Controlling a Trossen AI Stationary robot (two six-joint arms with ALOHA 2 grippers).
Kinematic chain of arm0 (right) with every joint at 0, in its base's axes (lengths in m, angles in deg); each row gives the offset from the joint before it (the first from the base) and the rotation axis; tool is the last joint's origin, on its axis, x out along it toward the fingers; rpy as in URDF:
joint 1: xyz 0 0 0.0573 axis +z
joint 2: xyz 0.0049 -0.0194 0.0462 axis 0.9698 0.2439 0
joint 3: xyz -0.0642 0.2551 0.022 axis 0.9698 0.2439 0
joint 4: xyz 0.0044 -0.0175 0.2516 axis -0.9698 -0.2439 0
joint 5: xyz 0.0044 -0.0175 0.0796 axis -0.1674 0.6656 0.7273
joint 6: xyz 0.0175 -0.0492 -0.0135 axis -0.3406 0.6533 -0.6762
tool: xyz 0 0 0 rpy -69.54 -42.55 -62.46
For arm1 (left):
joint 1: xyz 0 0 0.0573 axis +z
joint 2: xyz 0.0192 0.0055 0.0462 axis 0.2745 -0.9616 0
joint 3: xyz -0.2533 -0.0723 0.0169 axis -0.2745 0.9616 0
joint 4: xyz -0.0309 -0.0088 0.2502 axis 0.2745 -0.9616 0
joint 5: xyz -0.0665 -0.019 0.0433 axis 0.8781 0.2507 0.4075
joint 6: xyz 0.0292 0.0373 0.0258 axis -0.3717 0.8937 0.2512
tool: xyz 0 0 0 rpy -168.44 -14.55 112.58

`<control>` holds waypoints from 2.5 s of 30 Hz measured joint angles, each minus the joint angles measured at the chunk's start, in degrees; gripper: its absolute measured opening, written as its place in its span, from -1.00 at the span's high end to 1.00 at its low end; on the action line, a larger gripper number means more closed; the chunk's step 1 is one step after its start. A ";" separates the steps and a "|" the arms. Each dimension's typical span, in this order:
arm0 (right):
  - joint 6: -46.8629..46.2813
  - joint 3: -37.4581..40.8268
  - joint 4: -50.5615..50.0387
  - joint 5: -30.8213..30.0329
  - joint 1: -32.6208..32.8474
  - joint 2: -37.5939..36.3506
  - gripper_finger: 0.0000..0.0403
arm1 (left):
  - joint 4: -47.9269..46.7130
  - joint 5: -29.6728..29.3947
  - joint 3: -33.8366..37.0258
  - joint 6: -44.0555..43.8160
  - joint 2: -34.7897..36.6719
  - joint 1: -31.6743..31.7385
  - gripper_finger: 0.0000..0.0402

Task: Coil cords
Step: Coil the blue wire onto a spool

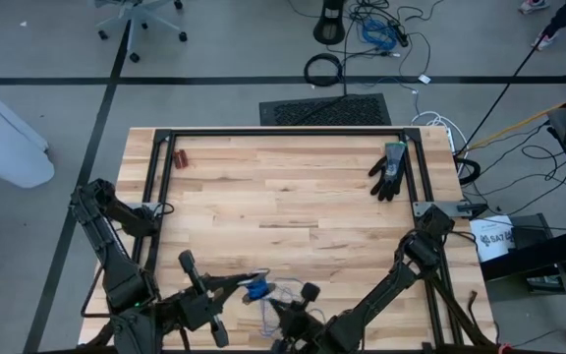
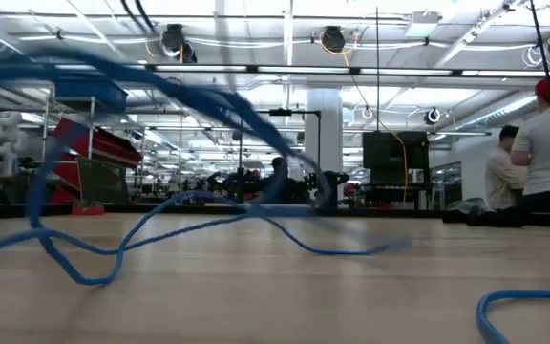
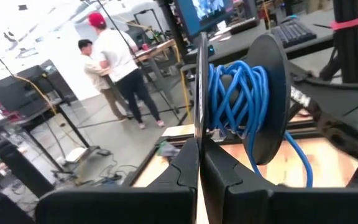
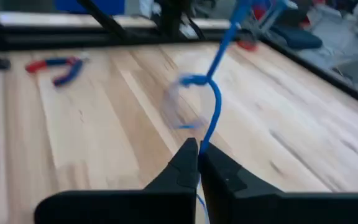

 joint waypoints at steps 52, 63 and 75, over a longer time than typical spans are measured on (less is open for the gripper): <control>-28.60 0.02 -31.45 -0.19 10.28 -4.98 0.58 | -0.19 -0.46 0.98 -0.12 8.58 -6.25 0.97; -1.74 -1.08 -6.22 -20.76 11.18 -6.32 0.56 | -3.27 6.29 4.61 -13.57 3.07 -2.84 0.97; 37.77 -9.39 -19.38 26.90 1.80 -17.83 0.56 | -2.50 7.73 4.83 -13.50 2.76 0.05 0.97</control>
